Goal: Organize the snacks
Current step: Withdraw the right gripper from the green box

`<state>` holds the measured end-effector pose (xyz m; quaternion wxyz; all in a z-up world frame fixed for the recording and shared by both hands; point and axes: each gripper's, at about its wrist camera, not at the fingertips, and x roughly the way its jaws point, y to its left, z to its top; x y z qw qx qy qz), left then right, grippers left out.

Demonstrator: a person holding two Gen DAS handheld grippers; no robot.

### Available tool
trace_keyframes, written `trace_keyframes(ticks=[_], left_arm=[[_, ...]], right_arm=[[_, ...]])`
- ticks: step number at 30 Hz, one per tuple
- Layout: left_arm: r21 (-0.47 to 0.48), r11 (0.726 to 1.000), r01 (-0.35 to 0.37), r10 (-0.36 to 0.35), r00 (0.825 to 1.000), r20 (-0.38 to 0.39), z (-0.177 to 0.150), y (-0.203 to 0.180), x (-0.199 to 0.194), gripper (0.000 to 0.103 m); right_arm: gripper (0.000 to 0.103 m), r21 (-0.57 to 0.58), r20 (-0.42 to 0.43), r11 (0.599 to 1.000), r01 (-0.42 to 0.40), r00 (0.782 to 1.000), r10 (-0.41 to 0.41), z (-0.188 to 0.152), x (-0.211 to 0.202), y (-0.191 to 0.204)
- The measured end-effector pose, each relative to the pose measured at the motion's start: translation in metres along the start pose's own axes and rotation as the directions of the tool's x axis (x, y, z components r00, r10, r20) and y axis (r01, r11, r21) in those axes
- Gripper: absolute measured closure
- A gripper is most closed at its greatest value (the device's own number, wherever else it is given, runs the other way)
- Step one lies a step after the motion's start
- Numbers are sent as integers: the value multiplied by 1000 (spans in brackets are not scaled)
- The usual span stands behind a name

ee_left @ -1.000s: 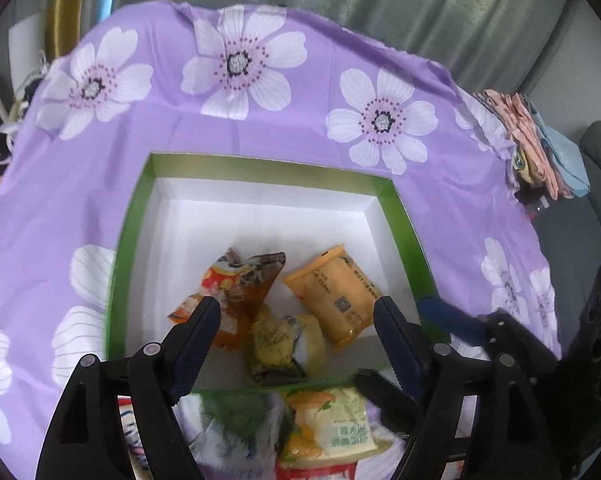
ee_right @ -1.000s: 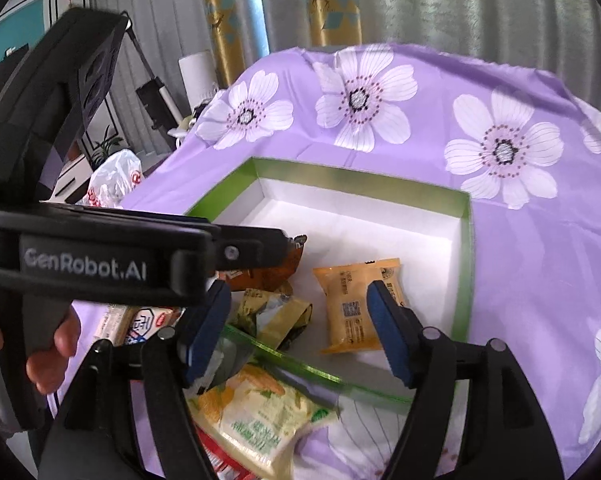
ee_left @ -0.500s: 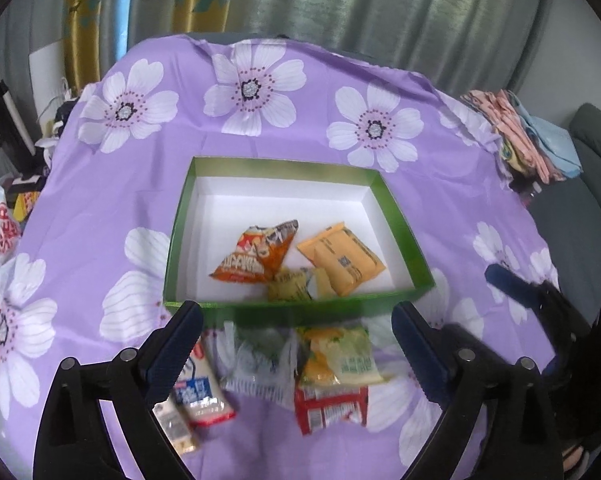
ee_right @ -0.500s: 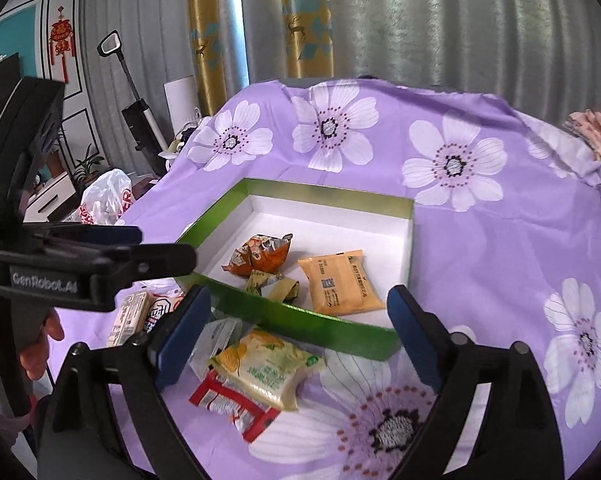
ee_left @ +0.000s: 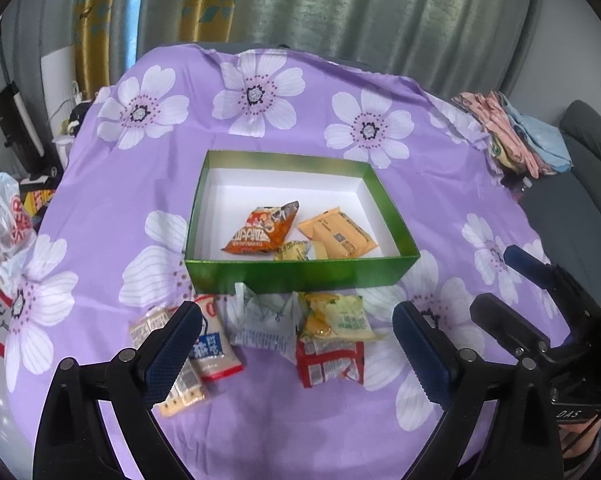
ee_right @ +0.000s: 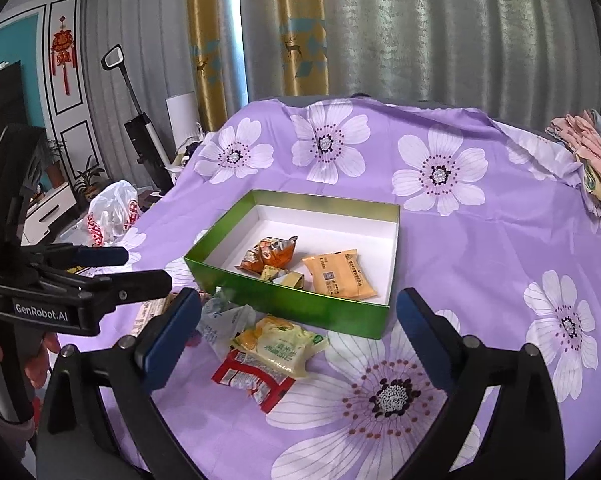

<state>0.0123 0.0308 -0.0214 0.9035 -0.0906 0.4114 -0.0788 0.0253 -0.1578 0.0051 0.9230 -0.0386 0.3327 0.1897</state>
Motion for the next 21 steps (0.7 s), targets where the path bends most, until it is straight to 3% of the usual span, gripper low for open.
trace_keyframes(ticks=[21], left_arm=[[-26,999,43,-44,999,-6,-17,2,-15,7]], right_arm=[[4,-28,1,999,-17,1000,17,-9,-18,23]])
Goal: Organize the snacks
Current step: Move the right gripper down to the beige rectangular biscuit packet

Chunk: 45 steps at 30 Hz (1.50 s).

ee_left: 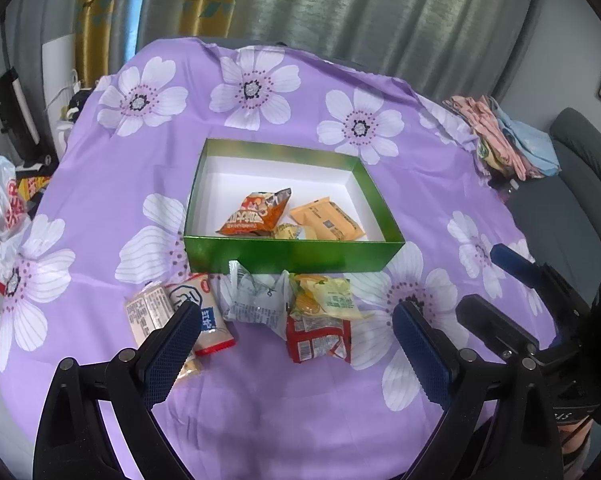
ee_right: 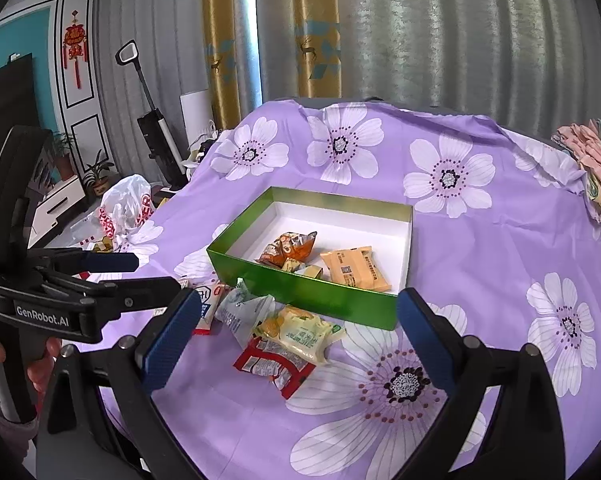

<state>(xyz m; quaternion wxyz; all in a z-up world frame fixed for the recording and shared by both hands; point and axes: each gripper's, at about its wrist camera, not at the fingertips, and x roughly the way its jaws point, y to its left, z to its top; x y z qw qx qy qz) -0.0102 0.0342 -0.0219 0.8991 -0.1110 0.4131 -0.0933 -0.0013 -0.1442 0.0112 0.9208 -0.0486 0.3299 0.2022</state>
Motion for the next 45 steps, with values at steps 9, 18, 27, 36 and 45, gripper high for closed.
trace_keyframes(ticks=[9,18,27,36,45], left_arm=[[-24,1000,-4,4,1000,-10,-7,9,1,7],[-92,996,-18,16,1000,-23,-10,40,3,7],[-154,985,-79,70,996,-62,-22,77,13,7],[-244,965,-97,72,991,-110,-43,115,33,7],[-212,973,-96,76,992,-97,-56,127,40,7]], right_arm=[[4,4,-29,1000,-10,1000,10,-5,7,4],[4,25,-67,999,-32,997,33,-14,20,6],[4,41,-117,992,-121,985,125,-30,41,19],[4,-45,-157,965,-260,955,250,-41,61,61],[11,-135,-234,919,-370,913,333,-53,98,103]])
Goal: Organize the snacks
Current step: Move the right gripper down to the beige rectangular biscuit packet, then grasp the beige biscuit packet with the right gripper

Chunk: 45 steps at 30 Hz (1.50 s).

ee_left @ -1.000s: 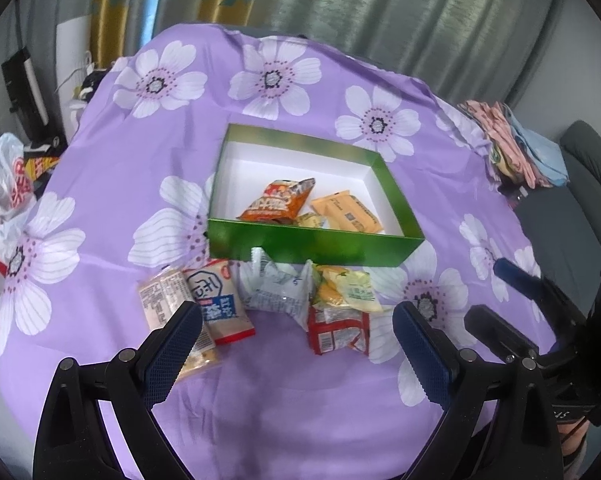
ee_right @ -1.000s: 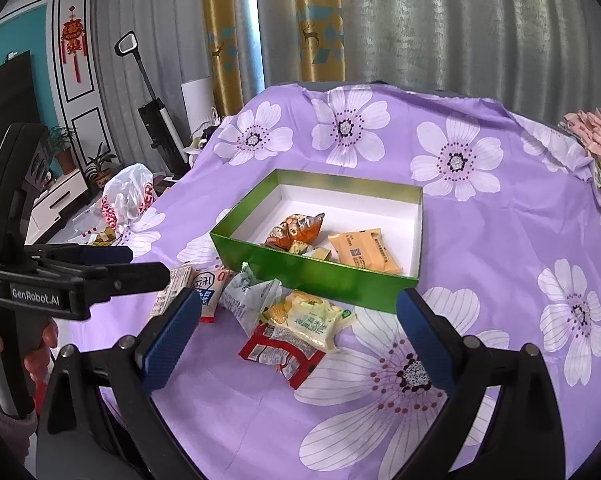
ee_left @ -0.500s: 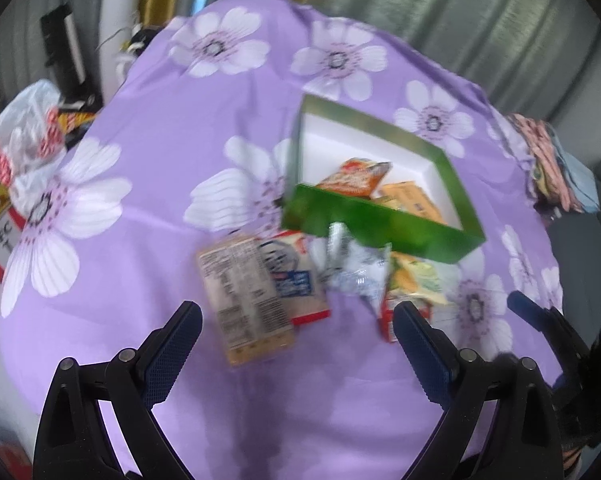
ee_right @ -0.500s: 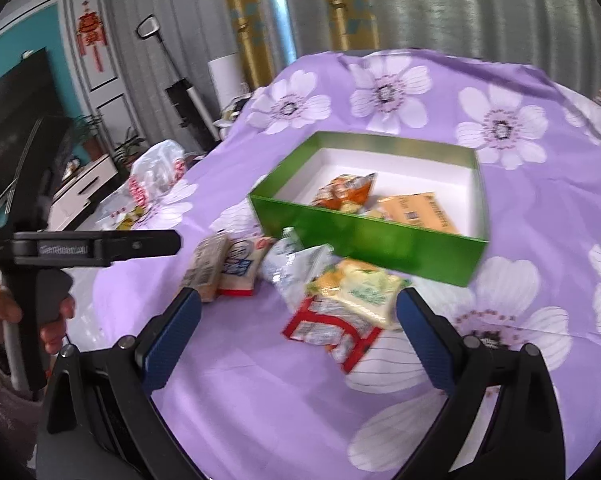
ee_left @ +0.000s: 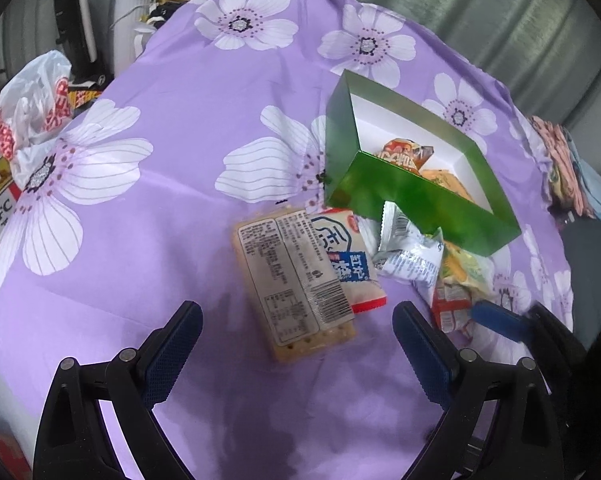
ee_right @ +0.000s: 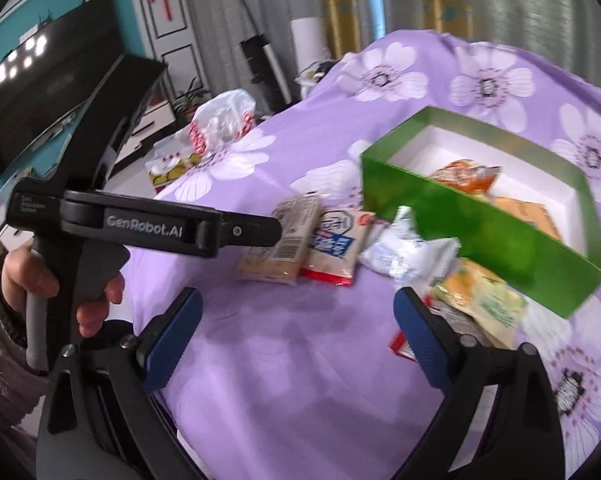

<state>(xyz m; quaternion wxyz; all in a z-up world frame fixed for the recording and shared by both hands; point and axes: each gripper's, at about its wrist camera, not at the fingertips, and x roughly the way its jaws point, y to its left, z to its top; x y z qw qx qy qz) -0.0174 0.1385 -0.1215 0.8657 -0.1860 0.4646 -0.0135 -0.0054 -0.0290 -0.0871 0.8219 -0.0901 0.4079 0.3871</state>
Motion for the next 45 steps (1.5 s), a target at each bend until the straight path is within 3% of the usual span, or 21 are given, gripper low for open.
trace_keyframes(ticks=[5,11,13,24,36,45], left_arm=[[22,999,40,-40,999,-1,0,6,6,12],[-12,997,82,-82,996,-26,1,14,22,17],[-20,995,98,-98,995,-35,2,16,26,31],[-80,984,159,-163,985,-48,6,28,36,52],[-97,984,152,-153,988,-5,5,21,23,53],[-39,989,145,-143,989,37,10,-3,0,53]], right_arm=[[24,-43,-52,998,-44,998,42,8,30,3],[32,-63,-91,995,-78,993,72,17,58,3],[37,-65,-104,994,-93,991,86,19,66,4],[48,-47,-147,992,-118,983,110,26,92,3],[66,-46,-103,996,-79,992,74,25,80,4],[68,-11,-28,998,-57,998,57,27,59,-1]])
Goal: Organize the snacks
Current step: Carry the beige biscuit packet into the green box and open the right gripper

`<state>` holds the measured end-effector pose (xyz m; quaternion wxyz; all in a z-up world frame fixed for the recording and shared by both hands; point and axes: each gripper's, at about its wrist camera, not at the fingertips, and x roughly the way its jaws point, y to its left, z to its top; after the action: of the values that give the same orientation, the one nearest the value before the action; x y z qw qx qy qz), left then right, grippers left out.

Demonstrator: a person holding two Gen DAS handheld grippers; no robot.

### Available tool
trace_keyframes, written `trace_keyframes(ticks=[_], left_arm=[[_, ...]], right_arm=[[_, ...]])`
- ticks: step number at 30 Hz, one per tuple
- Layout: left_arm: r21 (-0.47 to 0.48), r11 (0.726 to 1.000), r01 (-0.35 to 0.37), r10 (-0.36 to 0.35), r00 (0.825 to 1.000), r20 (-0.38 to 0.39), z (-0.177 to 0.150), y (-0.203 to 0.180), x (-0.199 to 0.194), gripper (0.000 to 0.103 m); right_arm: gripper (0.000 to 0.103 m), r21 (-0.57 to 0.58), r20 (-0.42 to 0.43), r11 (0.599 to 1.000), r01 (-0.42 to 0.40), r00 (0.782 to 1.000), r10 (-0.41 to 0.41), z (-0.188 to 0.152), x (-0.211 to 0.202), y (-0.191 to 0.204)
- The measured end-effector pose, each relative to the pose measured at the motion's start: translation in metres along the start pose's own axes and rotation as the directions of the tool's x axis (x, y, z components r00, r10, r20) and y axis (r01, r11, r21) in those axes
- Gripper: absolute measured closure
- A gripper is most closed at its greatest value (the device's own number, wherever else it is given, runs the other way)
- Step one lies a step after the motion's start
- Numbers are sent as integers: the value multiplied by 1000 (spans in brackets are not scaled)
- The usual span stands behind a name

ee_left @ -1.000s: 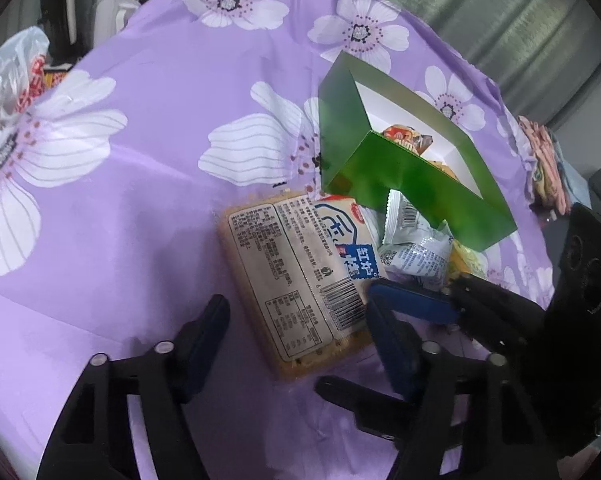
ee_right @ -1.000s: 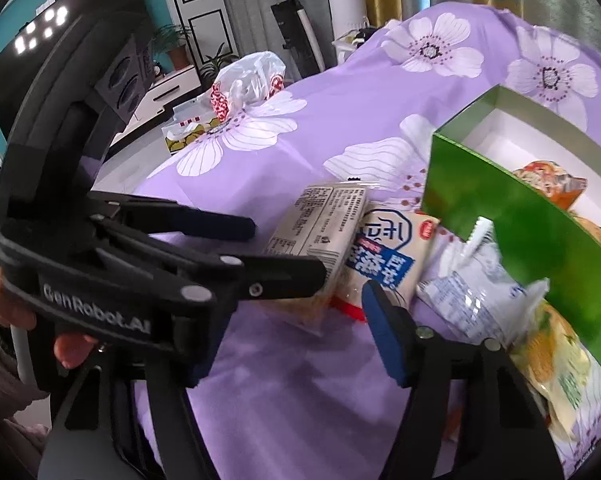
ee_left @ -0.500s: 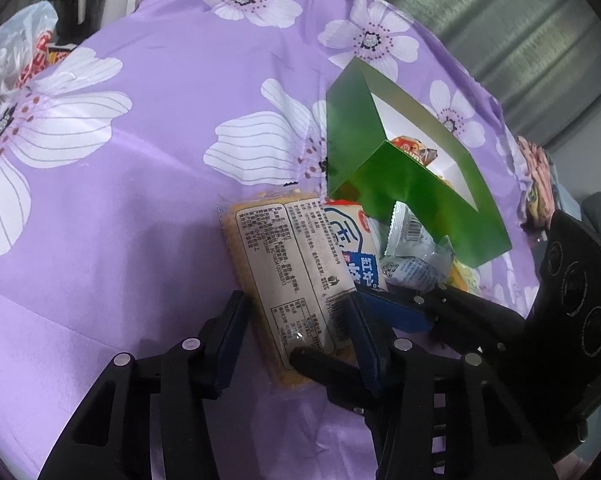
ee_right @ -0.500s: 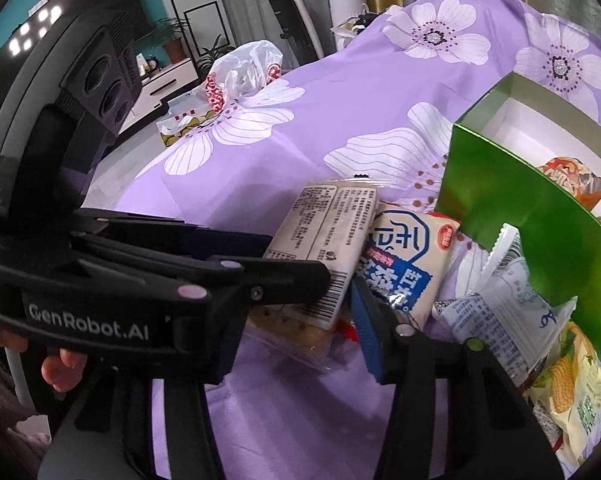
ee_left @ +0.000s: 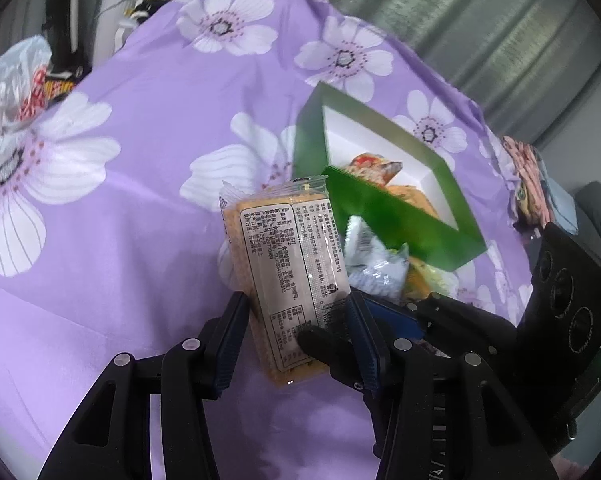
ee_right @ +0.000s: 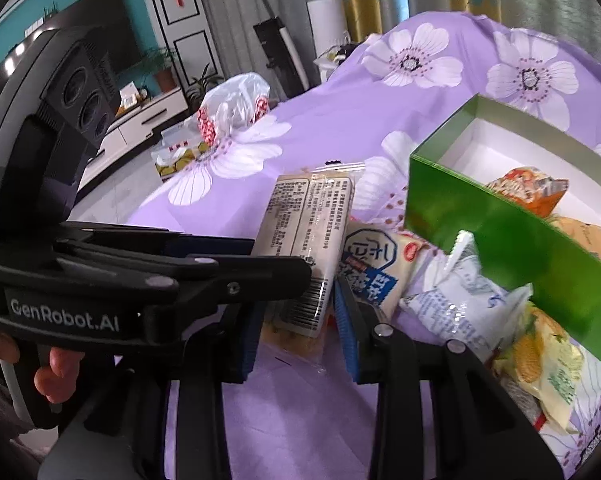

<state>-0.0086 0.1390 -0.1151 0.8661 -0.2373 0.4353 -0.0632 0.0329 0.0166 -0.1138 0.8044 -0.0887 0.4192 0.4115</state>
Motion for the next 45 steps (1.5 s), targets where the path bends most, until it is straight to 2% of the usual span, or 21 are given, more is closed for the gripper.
trace_keyframes(ticks=[10,25,34,45], left_arm=[[96,995,19,-23,999,36,28,-49,-6,53],[219,970,100,-109,994,26,75,-123,27,53],[263,957,120,-124,992,-3,94,-154,62,53],[236,962,137,-123,990,-76,107,-158,106,53]], right_arm=[[68,35,112,998,51,992,-55,13,-41,-15],[68,115,228,980,162,956,-185,26,-96,-77],[68,168,236,963,212,940,-248,32,-105,-122],[68,219,199,951,219,944,-263,32,-91,-162]])
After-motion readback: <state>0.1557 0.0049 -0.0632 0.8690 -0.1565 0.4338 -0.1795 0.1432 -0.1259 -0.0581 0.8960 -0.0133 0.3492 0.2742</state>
